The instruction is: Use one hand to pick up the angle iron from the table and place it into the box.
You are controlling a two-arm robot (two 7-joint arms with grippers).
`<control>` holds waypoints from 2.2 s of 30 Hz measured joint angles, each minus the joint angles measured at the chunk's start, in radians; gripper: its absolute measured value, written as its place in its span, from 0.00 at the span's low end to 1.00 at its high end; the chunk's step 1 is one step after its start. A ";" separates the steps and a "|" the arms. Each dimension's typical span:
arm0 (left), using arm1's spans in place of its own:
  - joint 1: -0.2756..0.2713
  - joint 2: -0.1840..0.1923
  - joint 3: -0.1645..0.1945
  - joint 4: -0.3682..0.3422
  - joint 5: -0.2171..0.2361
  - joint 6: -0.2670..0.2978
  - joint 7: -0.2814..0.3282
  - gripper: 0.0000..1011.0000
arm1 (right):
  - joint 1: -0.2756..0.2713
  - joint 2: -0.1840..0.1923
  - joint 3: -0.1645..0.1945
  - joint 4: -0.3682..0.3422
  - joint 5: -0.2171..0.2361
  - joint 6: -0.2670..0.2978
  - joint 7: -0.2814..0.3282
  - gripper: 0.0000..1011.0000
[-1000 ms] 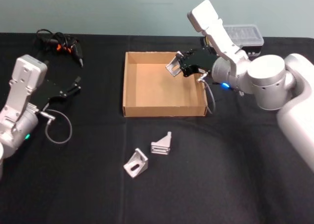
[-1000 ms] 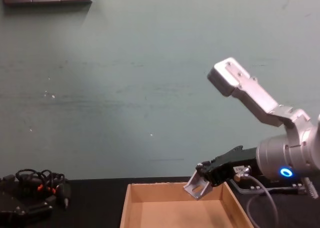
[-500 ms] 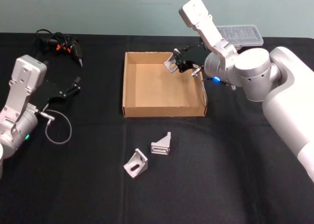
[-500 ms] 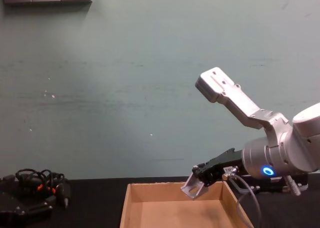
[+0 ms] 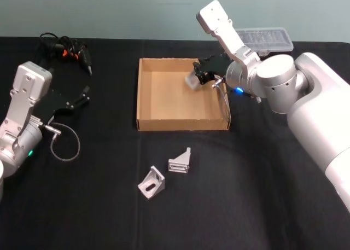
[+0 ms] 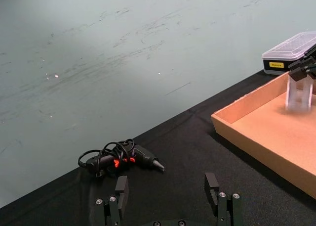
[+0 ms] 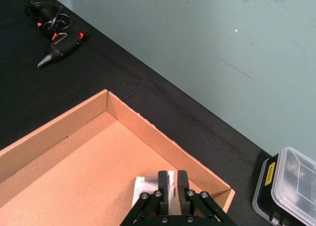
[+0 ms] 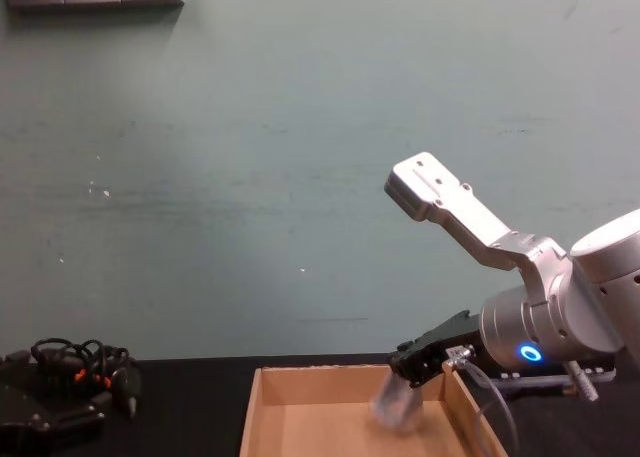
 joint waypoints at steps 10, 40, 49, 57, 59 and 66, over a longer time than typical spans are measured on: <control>0.000 0.000 0.000 0.000 0.000 0.000 0.000 1.00 | -0.017 0.003 0.026 -0.021 -0.010 0.014 0.008 0.40; 0.000 0.000 0.000 0.000 0.000 0.000 0.000 1.00 | -0.383 0.399 0.161 -0.775 0.188 0.076 0.309 0.99; 0.000 0.000 0.000 0.000 0.000 0.000 0.000 1.00 | -0.427 0.532 0.146 -0.824 0.251 0.036 0.456 0.99; 0.000 0.000 0.000 0.000 0.000 0.000 0.000 1.00 | -0.416 0.581 0.095 -0.785 0.276 0.029 0.539 0.99; 0.000 0.000 0.000 0.000 0.000 0.000 0.000 1.00 | -0.413 0.583 0.083 -0.776 0.276 0.027 0.547 0.99; 0.000 0.000 0.000 0.000 0.000 0.000 0.000 1.00 | -0.395 0.577 0.006 -0.726 0.256 0.023 0.562 0.99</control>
